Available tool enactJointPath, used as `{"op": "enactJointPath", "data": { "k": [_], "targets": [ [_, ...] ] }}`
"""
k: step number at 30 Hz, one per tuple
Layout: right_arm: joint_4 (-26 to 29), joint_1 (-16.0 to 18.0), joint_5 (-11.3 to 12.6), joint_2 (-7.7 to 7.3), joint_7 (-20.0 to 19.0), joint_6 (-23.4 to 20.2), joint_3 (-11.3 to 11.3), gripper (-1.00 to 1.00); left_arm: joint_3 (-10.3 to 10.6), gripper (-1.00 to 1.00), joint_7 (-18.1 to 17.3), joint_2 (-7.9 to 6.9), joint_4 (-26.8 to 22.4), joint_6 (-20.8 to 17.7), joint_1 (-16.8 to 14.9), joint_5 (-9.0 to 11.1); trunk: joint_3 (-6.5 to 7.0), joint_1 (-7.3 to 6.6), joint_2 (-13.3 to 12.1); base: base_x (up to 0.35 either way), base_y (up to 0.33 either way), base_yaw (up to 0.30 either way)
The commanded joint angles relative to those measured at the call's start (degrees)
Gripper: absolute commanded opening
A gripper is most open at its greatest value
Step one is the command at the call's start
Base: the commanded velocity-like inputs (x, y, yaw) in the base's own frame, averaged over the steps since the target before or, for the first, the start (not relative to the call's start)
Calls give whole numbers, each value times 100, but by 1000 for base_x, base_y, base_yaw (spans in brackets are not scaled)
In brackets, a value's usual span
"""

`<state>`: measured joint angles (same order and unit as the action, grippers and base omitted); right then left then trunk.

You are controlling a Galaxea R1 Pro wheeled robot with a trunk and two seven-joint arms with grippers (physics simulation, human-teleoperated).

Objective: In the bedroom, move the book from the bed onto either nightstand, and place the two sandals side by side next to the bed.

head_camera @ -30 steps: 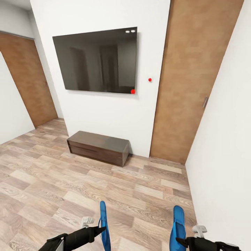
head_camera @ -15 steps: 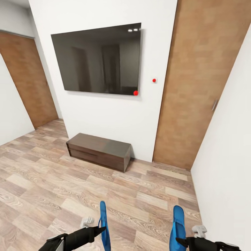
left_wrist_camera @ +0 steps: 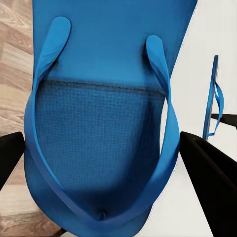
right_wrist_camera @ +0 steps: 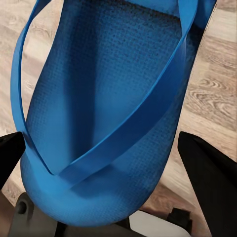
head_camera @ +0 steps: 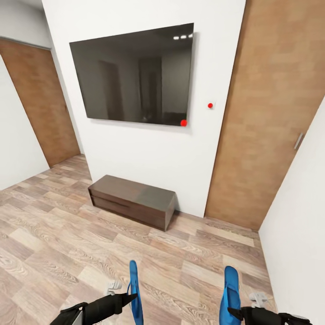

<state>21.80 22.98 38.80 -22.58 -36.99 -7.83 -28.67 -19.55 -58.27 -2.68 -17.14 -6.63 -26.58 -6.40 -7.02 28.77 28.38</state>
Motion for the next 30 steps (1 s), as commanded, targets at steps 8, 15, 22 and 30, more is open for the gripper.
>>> {"op": "enactJointPath", "data": {
  "k": [8,15,22,30],
  "targets": [
    [9,5,66,-8,-10,-52,-16,-100,-51,-100,-36,5,-9,-58,-5,-46,-11,6,10,320,0,100],
    [9,5,66,-8,-9,-52,-16,-100,-50,-100,-36,5,-9,-58,-5,-47,-11,6,10,319,0,123],
    [7,5,63,-10,-3,-52,-16,-100,-50,-100,-36,5,-9,-58,-5,-46,-11,6,10,319,0,253],
    [0,5,58,-4,15,-52,-16,-100,-56,-100,-32,5,-9,-58,-5,-46,-11,6,10,236,0,285]
  ]
}}
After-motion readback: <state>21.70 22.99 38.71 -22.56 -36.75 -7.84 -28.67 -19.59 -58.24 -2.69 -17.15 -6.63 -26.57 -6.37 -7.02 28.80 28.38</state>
